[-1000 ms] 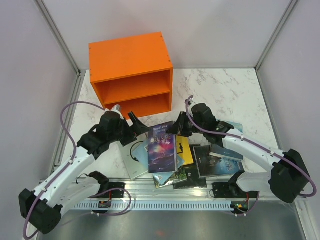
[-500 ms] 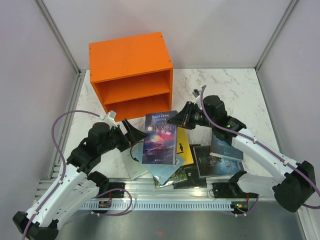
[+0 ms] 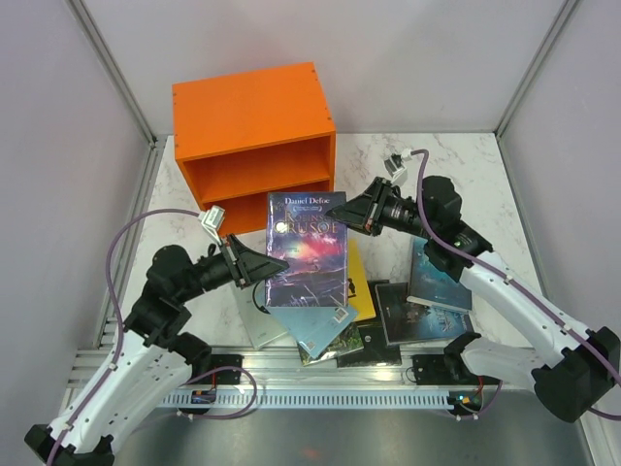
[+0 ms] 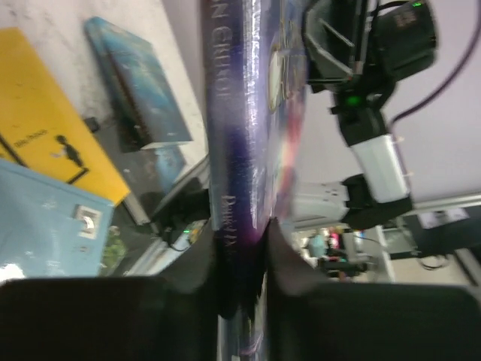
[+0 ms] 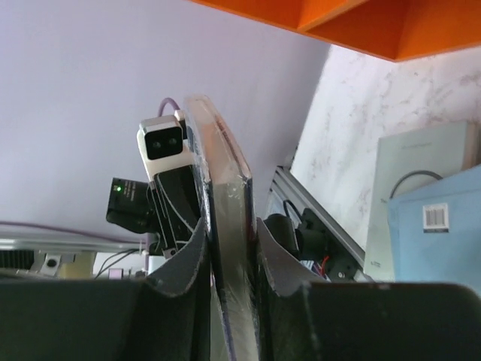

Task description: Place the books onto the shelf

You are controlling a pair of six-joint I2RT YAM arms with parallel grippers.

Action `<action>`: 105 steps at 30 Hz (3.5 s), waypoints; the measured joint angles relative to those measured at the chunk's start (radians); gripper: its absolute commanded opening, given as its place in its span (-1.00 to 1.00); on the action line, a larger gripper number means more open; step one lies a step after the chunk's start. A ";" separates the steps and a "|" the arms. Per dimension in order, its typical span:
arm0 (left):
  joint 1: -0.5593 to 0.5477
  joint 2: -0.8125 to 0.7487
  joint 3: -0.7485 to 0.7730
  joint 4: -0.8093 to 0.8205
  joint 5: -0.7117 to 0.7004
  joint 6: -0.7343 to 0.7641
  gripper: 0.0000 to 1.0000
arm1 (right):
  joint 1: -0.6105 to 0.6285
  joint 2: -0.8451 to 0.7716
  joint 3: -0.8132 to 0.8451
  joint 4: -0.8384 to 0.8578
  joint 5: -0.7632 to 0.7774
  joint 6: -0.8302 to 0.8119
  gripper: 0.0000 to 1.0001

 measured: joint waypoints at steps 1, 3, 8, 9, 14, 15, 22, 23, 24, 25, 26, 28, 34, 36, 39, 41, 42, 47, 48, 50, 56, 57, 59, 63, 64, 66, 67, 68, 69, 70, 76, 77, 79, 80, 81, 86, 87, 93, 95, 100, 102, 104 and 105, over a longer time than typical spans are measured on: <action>0.001 -0.006 0.002 0.028 0.011 -0.028 -0.95 | -0.008 0.000 -0.003 0.018 -0.008 0.007 -1.00; 0.004 -0.020 0.010 0.059 0.020 -0.061 -0.95 | -0.013 0.000 -0.004 0.066 -0.025 0.016 -1.00; 0.003 -0.021 0.064 0.019 0.019 -0.066 -0.95 | -0.013 -0.001 -0.003 0.119 -0.051 0.051 -0.82; 0.003 -0.011 0.096 -0.022 0.013 -0.061 -0.95 | -0.014 0.001 0.000 0.122 -0.055 0.058 -0.62; -0.003 0.115 0.369 -0.250 -0.053 0.065 -0.95 | -0.022 0.021 0.033 0.105 -0.059 0.093 0.43; -0.002 0.143 0.420 -0.287 -0.072 0.091 -0.95 | -0.024 0.022 0.034 0.099 -0.061 0.094 0.54; 0.069 0.417 0.830 -0.508 -0.174 0.274 -0.95 | -0.031 0.018 0.035 0.049 -0.062 0.095 0.57; 0.113 0.456 0.884 -0.531 -0.164 0.295 -0.95 | -0.032 0.015 0.035 0.042 -0.062 0.095 0.57; 0.157 0.491 0.934 -0.552 -0.142 0.310 -0.95 | -0.032 0.010 0.035 0.034 -0.062 0.094 0.57; 0.209 0.525 0.979 -0.555 -0.131 0.321 -0.95 | -0.033 0.005 0.035 0.029 -0.062 0.094 0.57; 0.265 0.554 1.016 -0.559 -0.112 0.329 -0.95 | -0.033 -0.002 0.034 0.025 -0.062 0.092 0.57; 0.354 0.607 1.080 -0.558 -0.095 0.340 -0.95 | -0.033 -0.018 0.031 0.015 -0.062 0.090 0.57; 0.580 0.752 1.247 -0.562 -0.003 0.343 -0.95 | -0.034 -0.066 0.012 -0.005 -0.063 0.077 0.57; 0.636 0.789 1.280 -0.560 0.029 0.342 -0.95 | -0.034 -0.072 0.003 -0.006 -0.062 0.075 0.57; 0.710 0.846 1.298 -0.546 0.066 0.342 -0.95 | -0.034 -0.072 -0.013 -0.011 -0.062 0.071 0.56; 0.741 0.884 1.302 -0.541 0.091 0.342 -0.95 | -0.034 -0.072 -0.020 -0.021 -0.062 0.068 0.55; 0.753 0.905 1.305 -0.541 0.106 0.342 -0.95 | -0.034 -0.070 -0.021 -0.026 -0.062 0.066 0.55; 0.785 1.023 1.338 -0.550 0.175 0.332 -0.95 | -0.034 -0.058 -0.021 -0.026 -0.062 0.060 0.55; 0.786 1.042 1.349 -0.549 0.180 0.330 -0.95 | -0.035 -0.055 -0.021 -0.026 -0.062 0.058 0.55; 0.785 1.062 1.372 -0.555 0.185 0.330 -0.95 | -0.035 -0.048 -0.021 -0.026 -0.062 0.057 0.54; 0.784 1.086 1.434 -0.620 0.159 0.341 -0.75 | -0.035 -0.039 -0.033 -0.027 -0.062 0.057 0.54; 0.784 1.088 1.440 -0.632 0.148 0.342 -0.63 | -0.035 -0.039 -0.036 -0.026 -0.062 0.057 0.53; 0.784 1.089 1.449 -0.659 0.125 0.347 -0.25 | -0.036 -0.040 -0.044 -0.025 -0.061 0.057 0.53; 0.785 1.093 1.456 -0.714 0.022 0.422 0.41 | -0.036 -0.047 -0.072 -0.027 -0.057 0.057 0.53; 0.786 1.096 1.458 -0.732 -0.005 0.436 0.50 | -0.036 -0.048 -0.079 -0.027 -0.057 0.057 0.53; 0.789 1.107 1.467 -0.770 -0.052 0.463 0.74 | -0.036 -0.054 -0.091 -0.030 -0.055 0.057 0.53; 0.790 1.115 1.479 -0.786 -0.071 0.472 0.83 | -0.036 -0.056 -0.094 -0.032 -0.054 0.057 0.53; 0.790 1.124 1.494 -0.799 -0.094 0.484 0.88 | -0.036 -0.058 -0.096 -0.034 -0.054 0.057 0.53; 0.790 1.132 1.515 -0.816 -0.117 0.492 0.99 | -0.036 -0.059 -0.098 -0.035 -0.054 0.057 0.53; 0.790 1.136 1.530 -0.826 -0.131 0.500 1.00 | -0.036 -0.060 -0.100 -0.036 -0.054 0.057 0.53; 0.789 1.106 1.593 -0.909 -0.315 0.536 0.99 | -0.038 -0.060 -0.106 -0.046 -0.054 0.046 0.53; 0.789 1.091 1.593 -0.929 -0.350 0.539 1.00 | -0.038 -0.060 -0.106 -0.053 -0.054 0.035 0.55; 0.789 1.048 1.586 -0.970 -0.410 0.541 1.00 | -0.038 -0.060 -0.106 -0.076 -0.053 -0.003 0.58; 0.789 1.014 1.563 -0.975 -0.428 0.541 0.99 | -0.038 -0.059 -0.108 -0.085 -0.053 -0.018 0.58; 0.790 0.963 1.509 -0.969 -0.439 0.540 0.99 | -0.038 -0.055 -0.114 -0.098 -0.055 -0.042 0.58; 0.787 0.667 1.156 -0.984 -0.422 0.539 0.94 | -0.039 0.020 -0.190 -0.124 -0.084 -0.133 0.57; 0.783 0.613 1.084 -0.989 -0.410 0.537 0.93 | -0.039 0.044 -0.217 -0.138 -0.089 -0.151 0.57; 0.737 0.400 0.692 -0.984 -0.351 0.498 0.91 | -0.039 0.134 -0.283 -0.231 -0.077 -0.277 0.59; 0.698 0.349 0.571 -0.967 -0.327 0.474 0.92 | -0.039 0.156 -0.283 -0.233 -0.068 -0.315 0.57; 0.417 0.282 0.276 -0.891 -0.294 0.344 0.95 | -0.039 0.238 -0.283 -0.232 -0.053 -0.388 0.57; 0.282 0.298 0.201 -0.845 -0.287 0.285 0.97 | -0.039 0.248 -0.283 -0.225 -0.060 -0.402 0.57; 0.164 0.328 0.133 -0.775 -0.294 0.220 0.97 | -0.037 0.250 -0.285 -0.212 -0.067 -0.415 0.57; 0.116 0.341 0.097 -0.732 -0.290 0.190 0.97 | -0.035 0.250 -0.288 -0.200 -0.071 -0.420 0.57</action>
